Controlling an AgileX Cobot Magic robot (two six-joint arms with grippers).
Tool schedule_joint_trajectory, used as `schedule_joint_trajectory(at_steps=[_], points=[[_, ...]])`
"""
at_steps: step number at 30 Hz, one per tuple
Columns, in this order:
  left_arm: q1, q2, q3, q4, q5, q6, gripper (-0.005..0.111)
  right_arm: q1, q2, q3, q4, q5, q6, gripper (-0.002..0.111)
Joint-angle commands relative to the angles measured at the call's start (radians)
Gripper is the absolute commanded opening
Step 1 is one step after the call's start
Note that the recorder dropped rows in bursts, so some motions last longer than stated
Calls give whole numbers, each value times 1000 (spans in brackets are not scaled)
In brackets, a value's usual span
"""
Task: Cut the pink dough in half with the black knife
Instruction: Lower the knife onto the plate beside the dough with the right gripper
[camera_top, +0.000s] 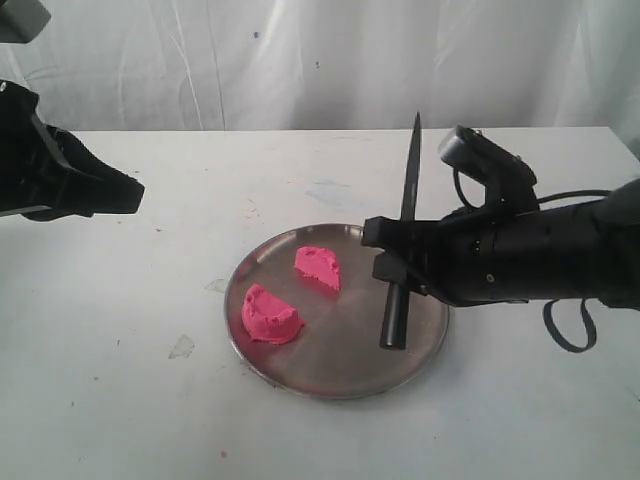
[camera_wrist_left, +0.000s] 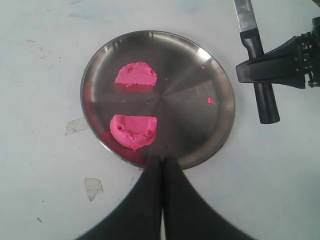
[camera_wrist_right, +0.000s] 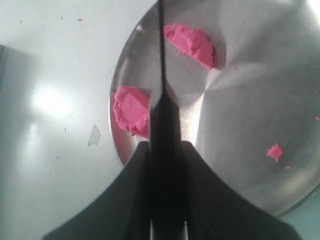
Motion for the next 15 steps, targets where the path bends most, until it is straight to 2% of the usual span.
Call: schedule_joint_trajectory(at_steps=[1, 5, 15], points=[[-2, -11, 5, -17, 14, 0, 0, -77, -7, 69, 407, 142, -475, 0], [-2, -11, 5, -17, 14, 0, 0, -93, 15, 80, 407, 164, -488, 0], [-2, -11, 5, -17, 14, 0, 0, -93, 229, 49, 407, 203, -450, 0]])
